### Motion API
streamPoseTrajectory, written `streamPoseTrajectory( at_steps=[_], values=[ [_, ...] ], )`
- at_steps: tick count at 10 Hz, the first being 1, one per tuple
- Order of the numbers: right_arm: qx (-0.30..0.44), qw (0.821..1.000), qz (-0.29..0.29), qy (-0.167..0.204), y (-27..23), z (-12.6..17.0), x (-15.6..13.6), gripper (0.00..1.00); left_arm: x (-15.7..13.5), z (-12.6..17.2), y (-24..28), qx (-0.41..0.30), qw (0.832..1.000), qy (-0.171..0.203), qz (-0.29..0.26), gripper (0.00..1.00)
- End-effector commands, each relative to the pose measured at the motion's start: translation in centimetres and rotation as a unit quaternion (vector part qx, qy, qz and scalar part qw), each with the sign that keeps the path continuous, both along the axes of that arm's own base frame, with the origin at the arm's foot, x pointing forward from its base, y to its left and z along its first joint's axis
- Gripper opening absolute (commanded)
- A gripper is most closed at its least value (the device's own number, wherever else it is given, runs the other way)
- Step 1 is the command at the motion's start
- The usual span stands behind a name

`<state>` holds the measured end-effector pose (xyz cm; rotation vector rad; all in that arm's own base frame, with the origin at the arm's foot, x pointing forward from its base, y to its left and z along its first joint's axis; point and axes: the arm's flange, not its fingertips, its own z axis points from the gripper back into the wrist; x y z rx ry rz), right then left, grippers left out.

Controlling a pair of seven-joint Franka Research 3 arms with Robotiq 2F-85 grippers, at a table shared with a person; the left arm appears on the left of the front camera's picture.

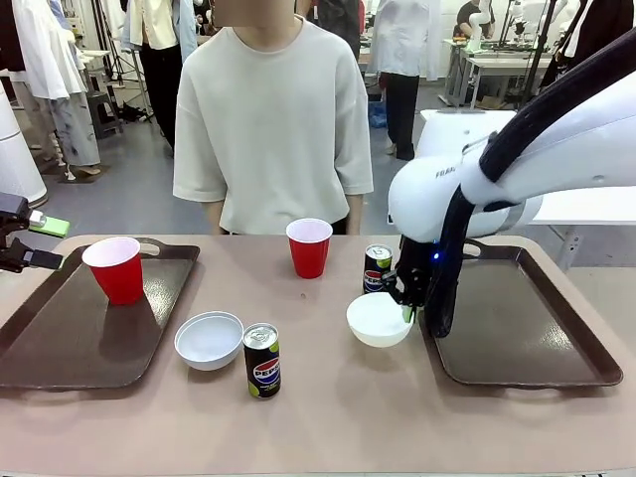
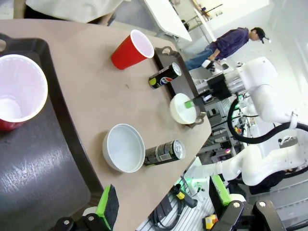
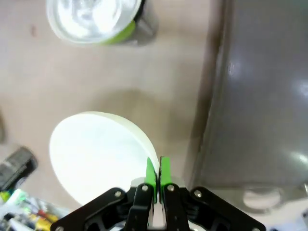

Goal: Prepare tableware on both trays.
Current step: Pick up a Picnic Bowl from the table and place it on a Handle tray.

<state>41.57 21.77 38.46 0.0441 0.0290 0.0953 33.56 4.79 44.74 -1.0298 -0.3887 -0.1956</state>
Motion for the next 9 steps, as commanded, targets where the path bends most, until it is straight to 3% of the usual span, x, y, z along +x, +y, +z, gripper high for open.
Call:
streamPoseTrajectory(
  at_steps=[1, 4, 5, 8, 9],
  values=[
    [-0.012, 1.0, -0.012, -0.005, 0.7, 5.1, -1.1, 0.0, 0.1, -0.1, 0.0, -0.009, 1.0, -0.01, -0.001, 1.0],
    [0.054, 0.998, -0.022, -0.027, 1.1, 8.6, -2.2, 0.0, 0.1, -0.1, 0.0, -0.009, 1.0, -0.01, -0.001, 1.0],
    [0.005, 1.0, 0.001, -0.014, 0.6, 8.0, -2.0, 0.0, 0.1, -0.1, 0.0, -0.009, 1.0, -0.01, -0.001, 1.0],
    [0.019, 1.0, -0.004, -0.018, 0.9, 9.0, -2.2, 0.04, 0.1, -0.1, 0.0, -0.009, 1.0, -0.01, -0.001, 1.0],
    [0.02, 0.999, 0.027, -0.017, 0.9, 9.1, -2.4, 0.04, 0.1, -0.1, 0.0, -0.009, 1.0, -0.01, -0.001, 1.0]
  ],
)
